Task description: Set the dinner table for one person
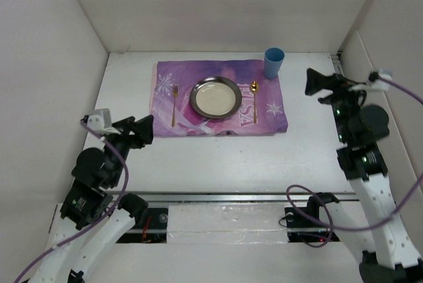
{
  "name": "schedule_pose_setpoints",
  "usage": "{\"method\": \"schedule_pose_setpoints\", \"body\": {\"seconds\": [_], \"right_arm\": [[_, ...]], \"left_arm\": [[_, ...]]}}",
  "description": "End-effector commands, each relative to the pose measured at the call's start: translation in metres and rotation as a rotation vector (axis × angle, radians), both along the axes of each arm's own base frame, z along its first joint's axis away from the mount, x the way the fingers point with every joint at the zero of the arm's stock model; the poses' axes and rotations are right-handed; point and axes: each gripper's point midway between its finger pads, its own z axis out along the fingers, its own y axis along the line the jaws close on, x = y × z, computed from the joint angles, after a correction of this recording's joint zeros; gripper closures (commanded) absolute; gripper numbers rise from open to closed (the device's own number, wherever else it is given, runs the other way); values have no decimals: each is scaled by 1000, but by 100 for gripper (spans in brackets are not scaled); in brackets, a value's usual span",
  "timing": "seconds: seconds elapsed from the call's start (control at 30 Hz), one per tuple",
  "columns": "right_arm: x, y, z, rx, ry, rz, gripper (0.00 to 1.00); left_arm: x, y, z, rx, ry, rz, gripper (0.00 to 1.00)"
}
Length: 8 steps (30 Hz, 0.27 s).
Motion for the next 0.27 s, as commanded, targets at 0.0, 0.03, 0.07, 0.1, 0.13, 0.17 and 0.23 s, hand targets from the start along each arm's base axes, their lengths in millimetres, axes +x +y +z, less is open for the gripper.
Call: {"method": "schedule_pose_setpoints", "body": {"seconds": [0.0,0.03,0.07,0.1,0.13,0.17,0.23], "right_arm": [[-28,-25,4,87,-94,-100,0],[-33,-26,-1,98,-93,-100,0],[-36,-26,-10,104,-82,-97,0],[-35,-24,-14,105,-70,-90,0],[-33,-19,-20,102,-50,-66,0],[-30,-15,-23,94,-36,-47,0],[-24,-5,-17,81,-16,4,0]], "left_arm": [[-23,31,57,-138,-161,90,38],[-26,32,60,-153,-176,88,38],[-27,31,61,-164,-190,81,38],[-29,27,62,-170,-206,54,38],[-29,24,61,-169,-207,38,38],[-26,21,57,-166,-196,29,38],[-23,12,54,-156,-178,-6,29]]}}
